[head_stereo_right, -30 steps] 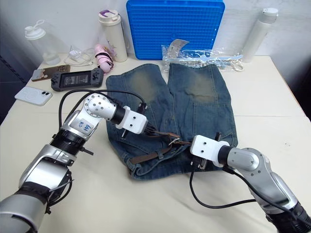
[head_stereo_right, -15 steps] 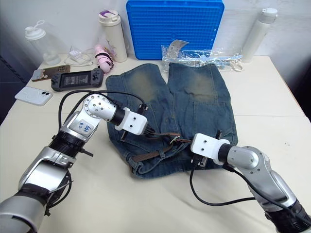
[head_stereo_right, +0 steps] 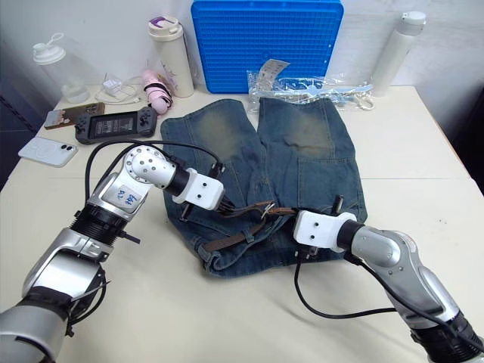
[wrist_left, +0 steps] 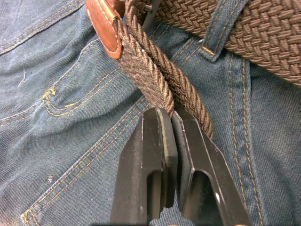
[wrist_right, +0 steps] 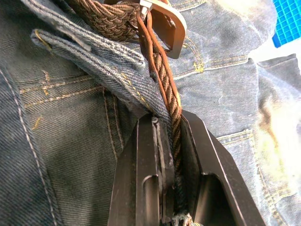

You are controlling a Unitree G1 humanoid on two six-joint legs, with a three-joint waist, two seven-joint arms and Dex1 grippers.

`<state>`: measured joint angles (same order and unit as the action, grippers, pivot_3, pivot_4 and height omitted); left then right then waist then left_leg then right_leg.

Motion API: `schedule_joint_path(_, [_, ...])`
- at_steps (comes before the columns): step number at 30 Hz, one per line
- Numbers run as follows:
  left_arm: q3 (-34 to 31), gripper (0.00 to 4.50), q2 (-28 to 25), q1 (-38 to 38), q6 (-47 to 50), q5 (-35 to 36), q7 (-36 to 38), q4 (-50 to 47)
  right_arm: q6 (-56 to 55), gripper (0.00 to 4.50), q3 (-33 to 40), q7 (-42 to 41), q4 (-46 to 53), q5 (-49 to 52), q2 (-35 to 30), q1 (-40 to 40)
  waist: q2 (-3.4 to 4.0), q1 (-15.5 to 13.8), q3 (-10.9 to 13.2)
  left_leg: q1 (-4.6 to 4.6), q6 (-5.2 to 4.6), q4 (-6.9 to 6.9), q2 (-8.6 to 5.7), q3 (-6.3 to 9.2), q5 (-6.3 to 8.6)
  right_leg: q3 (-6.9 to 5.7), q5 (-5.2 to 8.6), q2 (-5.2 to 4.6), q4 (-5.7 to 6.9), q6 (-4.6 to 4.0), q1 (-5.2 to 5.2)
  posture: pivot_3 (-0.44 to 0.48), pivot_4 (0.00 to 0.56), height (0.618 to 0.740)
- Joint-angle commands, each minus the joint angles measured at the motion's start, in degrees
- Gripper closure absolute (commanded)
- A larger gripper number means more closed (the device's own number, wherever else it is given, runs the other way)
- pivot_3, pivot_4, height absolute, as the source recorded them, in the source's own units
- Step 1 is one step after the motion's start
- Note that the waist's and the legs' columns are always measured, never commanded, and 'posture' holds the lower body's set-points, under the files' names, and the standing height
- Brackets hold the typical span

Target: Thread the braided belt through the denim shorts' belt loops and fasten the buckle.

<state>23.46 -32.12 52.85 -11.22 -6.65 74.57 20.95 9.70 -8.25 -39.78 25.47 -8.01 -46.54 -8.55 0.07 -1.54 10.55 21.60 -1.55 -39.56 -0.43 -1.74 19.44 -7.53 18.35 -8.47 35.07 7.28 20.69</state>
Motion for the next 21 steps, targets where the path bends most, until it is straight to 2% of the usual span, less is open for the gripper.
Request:
schedule_joint_path(1, [-1.0, 4.50, -0.2, 0.3, 0.3, 1.1, 0.9, -1.4, -2.1, 4.42, 1.7, 2.1, -1.1, -2.6, 0.2, 0.4, 0.00, 0.0, 0.0, 0.00, 0.00, 0.00, 0.00, 0.00, 0.00, 0.00, 0.00, 0.00, 0.00, 0.00, 0.00, 0.000, 0.150, 0.693])
schedule_joint_path(11, [-1.2, 4.50, -0.3, 0.0, 1.0, 2.0, 1.6, -2.5, -2.8, 4.42, 0.9, 3.3, -3.3, -6.1, 0.5, -0.8, 0.00, 0.0, 0.0, 0.00, 0.00, -0.04, 0.00, 0.00, 0.00, 0.01, 0.00, -0.01, 0.03, 0.00, 0.00, 0.000, 0.150, 0.693])
schedule_joint_path(21, [-0.6, 4.50, 1.7, 1.0, 1.2, 0.9, 0.0, -1.3, -5.0, 4.42, -0.6, 2.9, -0.4, -7.7, 1.8, -2.7, 0.00, 0.0, 0.0, 0.01, 0.00, -0.08, 0.00, 0.01, 0.00, 0.02, 0.00, -0.01, 0.06, 0.00, 0.00, 0.000, 0.150, 0.693])
